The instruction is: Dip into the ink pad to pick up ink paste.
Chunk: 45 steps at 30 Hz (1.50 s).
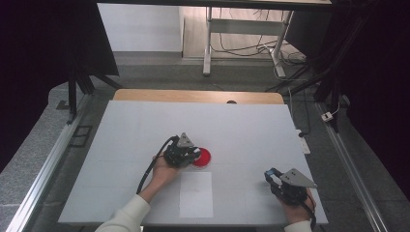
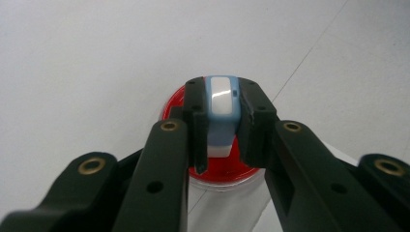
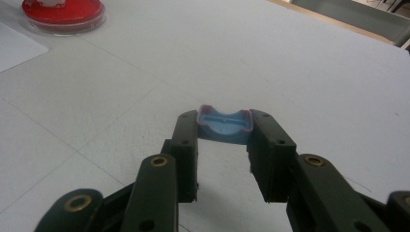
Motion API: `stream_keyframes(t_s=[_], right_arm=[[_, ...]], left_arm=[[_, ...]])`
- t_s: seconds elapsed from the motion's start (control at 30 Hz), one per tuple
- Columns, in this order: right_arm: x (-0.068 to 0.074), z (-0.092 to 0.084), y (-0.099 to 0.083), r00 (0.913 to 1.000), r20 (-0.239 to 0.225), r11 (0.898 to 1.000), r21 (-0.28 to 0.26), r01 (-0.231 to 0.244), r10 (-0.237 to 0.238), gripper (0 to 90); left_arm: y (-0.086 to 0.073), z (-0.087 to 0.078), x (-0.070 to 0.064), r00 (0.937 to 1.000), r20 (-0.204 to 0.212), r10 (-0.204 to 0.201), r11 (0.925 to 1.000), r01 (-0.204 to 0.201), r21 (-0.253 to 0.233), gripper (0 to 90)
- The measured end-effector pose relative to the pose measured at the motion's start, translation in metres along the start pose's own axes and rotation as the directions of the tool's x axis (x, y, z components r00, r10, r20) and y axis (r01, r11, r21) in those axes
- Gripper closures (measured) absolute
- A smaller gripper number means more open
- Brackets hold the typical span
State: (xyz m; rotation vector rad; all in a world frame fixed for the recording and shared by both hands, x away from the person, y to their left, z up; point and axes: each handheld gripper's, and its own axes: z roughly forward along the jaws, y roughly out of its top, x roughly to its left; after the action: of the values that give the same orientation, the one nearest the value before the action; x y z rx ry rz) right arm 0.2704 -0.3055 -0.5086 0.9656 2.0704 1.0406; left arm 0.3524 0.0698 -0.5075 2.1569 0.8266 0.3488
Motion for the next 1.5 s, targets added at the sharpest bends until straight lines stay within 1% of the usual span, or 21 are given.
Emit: stream_keyframes(t_s=[0.3,0.6,0.73,0.8,1.07,1.2,1.33,1.5], right_arm=[[0.0007,-0.0003,0.0004,1.0,-0.001,1.0,-0.001,0.0,0.0,64.6],[0.0014,-0.0003,0.0007,1.0,0.0,1.0,0.001,0.001,-0.001,64.7],[0.0019,0.0,0.0009,1.0,0.007,1.0,0.007,0.004,-0.004,64.6],[0.002,0.0003,0.001,1.0,0.002,1.0,0.005,0.004,-0.004,64.6],[0.003,0.0,0.0014,1.0,0.001,1.0,0.004,0.004,-0.004,64.6],[0.0029,-0.0001,0.0014,1.0,0.001,1.0,0.003,0.004,-0.004,64.6],[0.0027,-0.0003,0.0014,1.0,0.001,1.0,0.003,0.004,-0.004,64.6],[0.0032,-0.0003,0.0017,1.0,0.003,1.0,0.004,0.005,-0.006,64.6]], left_arm=[[0.0001,0.0001,-0.0009,1.0,-0.007,-0.003,0.9999,0.003,0.012,76.3],[0.0009,0.0002,-0.0037,0.9996,-0.023,0.019,0.9994,-0.019,0.028,76.4],[0.0027,0.001,-0.0053,0.9989,-0.031,0.036,0.9987,-0.034,0.038,76.4],[0.0033,0.0011,-0.0054,0.9988,-0.03,0.038,0.9984,-0.037,0.043,76.4],[0.002,0.0005,-0.0045,0.9993,-0.024,0.028,0.9987,-0.027,0.042,76.5],[0.0019,0.0008,-0.0064,0.9986,-0.035,0.039,0.9984,-0.038,0.042,76.5],[0.0014,0.0007,-0.0047,0.9993,-0.026,0.028,0.9989,-0.027,0.039,76.5],[0.0011,0.0006,-0.0054,0.999,-0.029,0.033,0.9988,-0.032,0.037,76.4]])
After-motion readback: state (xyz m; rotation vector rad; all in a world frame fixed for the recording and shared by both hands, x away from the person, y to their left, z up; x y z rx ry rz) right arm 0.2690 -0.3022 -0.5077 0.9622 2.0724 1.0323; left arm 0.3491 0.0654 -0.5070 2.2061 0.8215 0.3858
